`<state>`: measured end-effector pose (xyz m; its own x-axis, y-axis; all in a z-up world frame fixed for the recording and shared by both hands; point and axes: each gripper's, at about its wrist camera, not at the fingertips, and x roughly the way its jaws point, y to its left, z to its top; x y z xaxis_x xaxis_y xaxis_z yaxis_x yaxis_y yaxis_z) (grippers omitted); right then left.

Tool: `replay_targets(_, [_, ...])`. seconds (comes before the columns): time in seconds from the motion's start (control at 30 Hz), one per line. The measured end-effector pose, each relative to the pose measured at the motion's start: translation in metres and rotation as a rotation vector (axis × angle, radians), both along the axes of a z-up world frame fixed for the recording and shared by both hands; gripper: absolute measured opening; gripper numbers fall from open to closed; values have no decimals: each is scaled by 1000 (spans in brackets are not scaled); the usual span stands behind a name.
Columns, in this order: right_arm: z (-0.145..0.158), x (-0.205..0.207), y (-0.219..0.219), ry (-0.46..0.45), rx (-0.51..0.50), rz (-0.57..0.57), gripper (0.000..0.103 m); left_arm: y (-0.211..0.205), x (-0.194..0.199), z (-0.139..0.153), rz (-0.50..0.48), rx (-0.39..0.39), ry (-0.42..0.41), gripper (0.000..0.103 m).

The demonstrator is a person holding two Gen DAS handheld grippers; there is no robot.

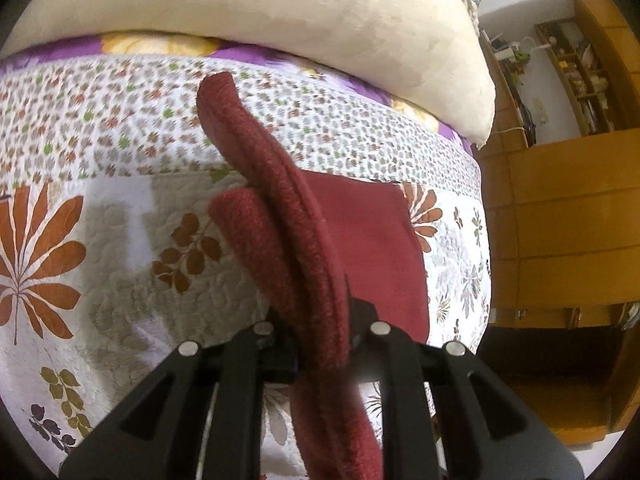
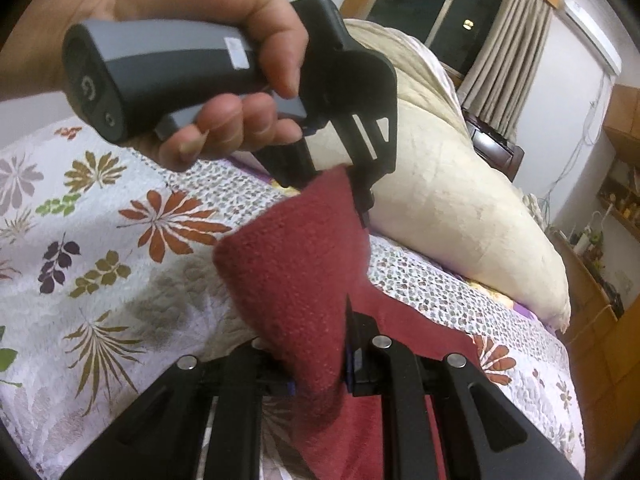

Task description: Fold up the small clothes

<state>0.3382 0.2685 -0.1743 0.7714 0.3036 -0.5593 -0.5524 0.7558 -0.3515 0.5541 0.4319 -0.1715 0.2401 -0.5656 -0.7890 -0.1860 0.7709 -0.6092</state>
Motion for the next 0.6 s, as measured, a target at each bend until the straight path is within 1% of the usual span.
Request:
replay_targets(0.13, [8,3,-11,0,23,-19,16,-16,7,12,-19,24,-7,13])
replay_targets(0.6, [19,12,-39,10,79,-64,16,-53,18,31,-56,81,-13,13])
